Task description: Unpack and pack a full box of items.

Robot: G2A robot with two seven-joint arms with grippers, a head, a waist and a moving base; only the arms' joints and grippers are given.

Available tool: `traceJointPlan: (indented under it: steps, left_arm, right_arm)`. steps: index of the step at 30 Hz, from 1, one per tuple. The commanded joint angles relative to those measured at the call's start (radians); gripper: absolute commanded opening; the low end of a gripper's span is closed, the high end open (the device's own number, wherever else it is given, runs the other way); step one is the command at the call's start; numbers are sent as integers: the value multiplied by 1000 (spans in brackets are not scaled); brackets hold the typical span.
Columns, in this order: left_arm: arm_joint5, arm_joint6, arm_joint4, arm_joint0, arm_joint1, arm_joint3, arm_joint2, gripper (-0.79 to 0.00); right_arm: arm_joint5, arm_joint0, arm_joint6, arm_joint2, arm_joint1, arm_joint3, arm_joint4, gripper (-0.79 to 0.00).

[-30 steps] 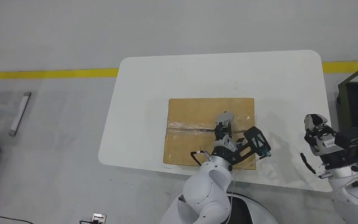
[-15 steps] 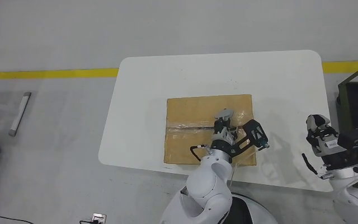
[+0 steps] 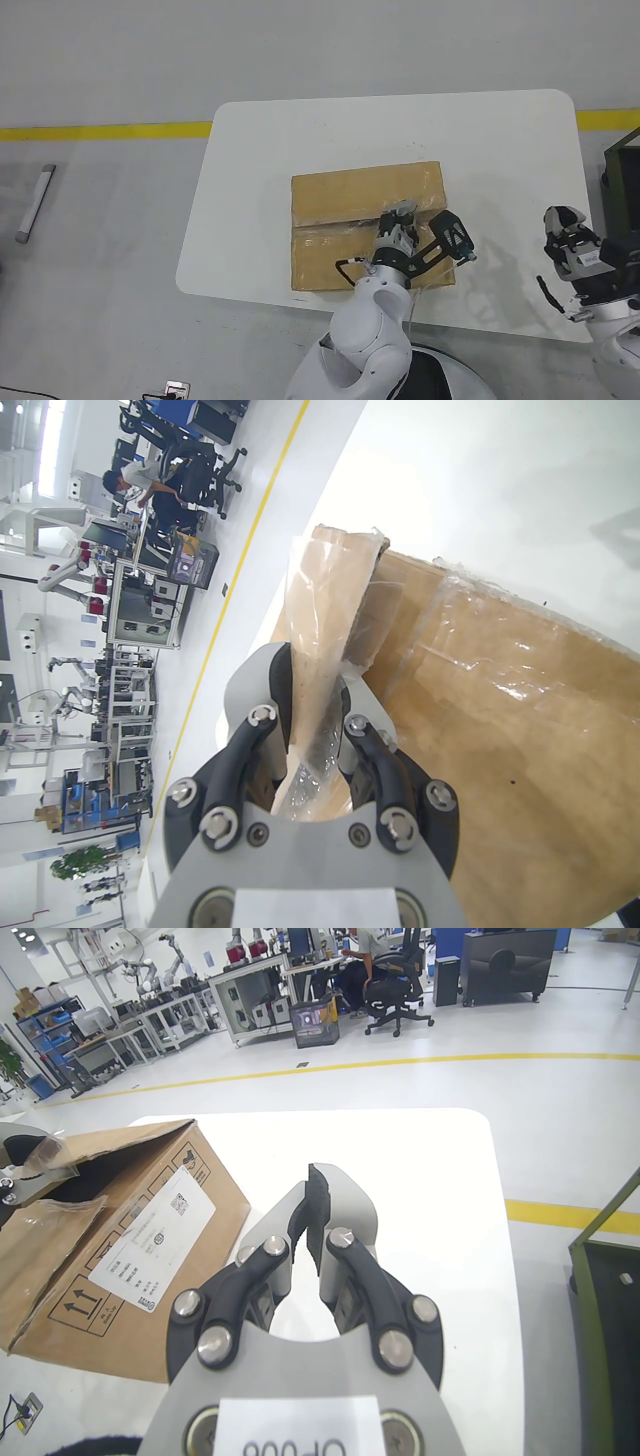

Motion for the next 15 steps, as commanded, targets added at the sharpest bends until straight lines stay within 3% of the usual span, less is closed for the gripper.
traceJointPlan:
  steps: [1, 7, 9, 13, 15]
  left_arm:
    - [1, 3, 9, 4, 0, -7, -1, -613]
    - [-5, 12, 38, 28, -1, -36, 5, -551]
    - [-5, 16, 46, 38, 0, -42, 3, -477]
    - [7, 25, 59, 49, 0, -48, -4, -434]
    - [9, 30, 62, 52, -1, -49, -6, -462]
  right_arm:
    - [0, -1, -1, -1, -1, -2, 0, -785]
    - [-7, -4, -1, -6, -2, -5, -9, -785]
    - [-8, -5, -2, -8, -2, -6, -13, -785]
    - [-12, -7, -4, -11, -3, -10, -19, -785]
    - [-12, -7, -5, -10, -3, -10, -20, -785]
